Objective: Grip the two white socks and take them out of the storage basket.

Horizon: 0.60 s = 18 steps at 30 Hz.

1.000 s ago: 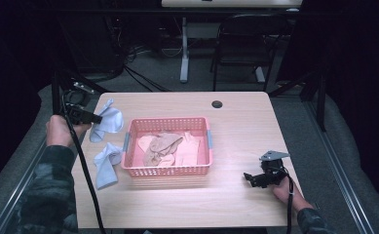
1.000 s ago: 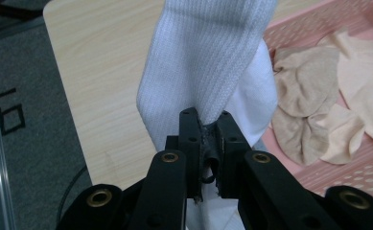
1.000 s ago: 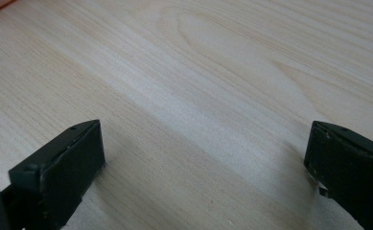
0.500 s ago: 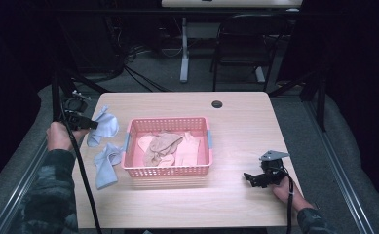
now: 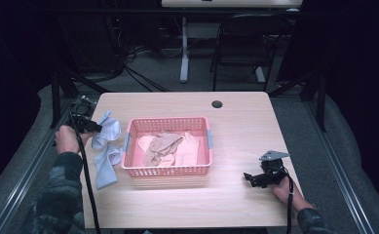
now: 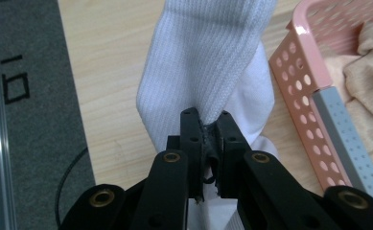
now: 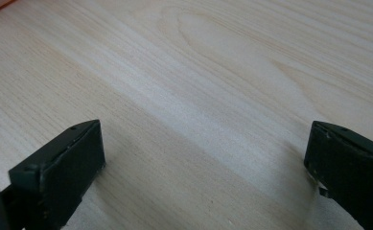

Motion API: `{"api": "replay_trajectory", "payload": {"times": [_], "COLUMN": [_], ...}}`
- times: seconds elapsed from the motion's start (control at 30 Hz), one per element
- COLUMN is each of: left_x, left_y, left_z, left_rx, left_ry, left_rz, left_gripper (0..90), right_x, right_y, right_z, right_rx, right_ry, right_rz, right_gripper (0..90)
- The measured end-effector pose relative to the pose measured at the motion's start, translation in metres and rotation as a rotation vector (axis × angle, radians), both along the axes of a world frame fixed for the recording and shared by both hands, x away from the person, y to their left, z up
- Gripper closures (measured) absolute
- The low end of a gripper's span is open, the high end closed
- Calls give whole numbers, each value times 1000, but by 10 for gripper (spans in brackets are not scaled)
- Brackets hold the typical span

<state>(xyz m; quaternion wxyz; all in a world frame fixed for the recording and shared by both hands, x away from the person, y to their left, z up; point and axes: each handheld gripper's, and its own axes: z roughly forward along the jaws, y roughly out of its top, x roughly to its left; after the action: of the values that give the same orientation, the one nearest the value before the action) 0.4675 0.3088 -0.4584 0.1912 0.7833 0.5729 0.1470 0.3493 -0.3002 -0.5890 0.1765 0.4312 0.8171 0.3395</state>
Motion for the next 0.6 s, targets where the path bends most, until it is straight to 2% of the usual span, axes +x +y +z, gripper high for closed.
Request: {"api": "replay_trajectory", "payload": {"times": [0.1,0.2,0.27,0.37,0.47,0.6], "left_x": [4,7,8,9,10,11], "left_y": [-1,-1,0,2,6,8], "left_z": [-8,-18,-24,-33,-45,-62], "left_rx": [-5,-8,-11,-11,-29,-29], "left_ry": [5,33,24,49,65,82], "left_rz": [9,12,27,25,45,61], "left_gripper": [845,845,845,845,844,844], "right_x": [0,0,0,0,0,0], "right_y": [0,0,0,0,0,0], "right_z": [0,0,0,0,0,0], "right_rx": [0,1,1,1,0,0], "right_ry": [0,-1,-1,-1,-1,-1], "right_rz": [1,1,1,-1,-1,-1], "right_gripper": [0,0,0,0,0,0]}}
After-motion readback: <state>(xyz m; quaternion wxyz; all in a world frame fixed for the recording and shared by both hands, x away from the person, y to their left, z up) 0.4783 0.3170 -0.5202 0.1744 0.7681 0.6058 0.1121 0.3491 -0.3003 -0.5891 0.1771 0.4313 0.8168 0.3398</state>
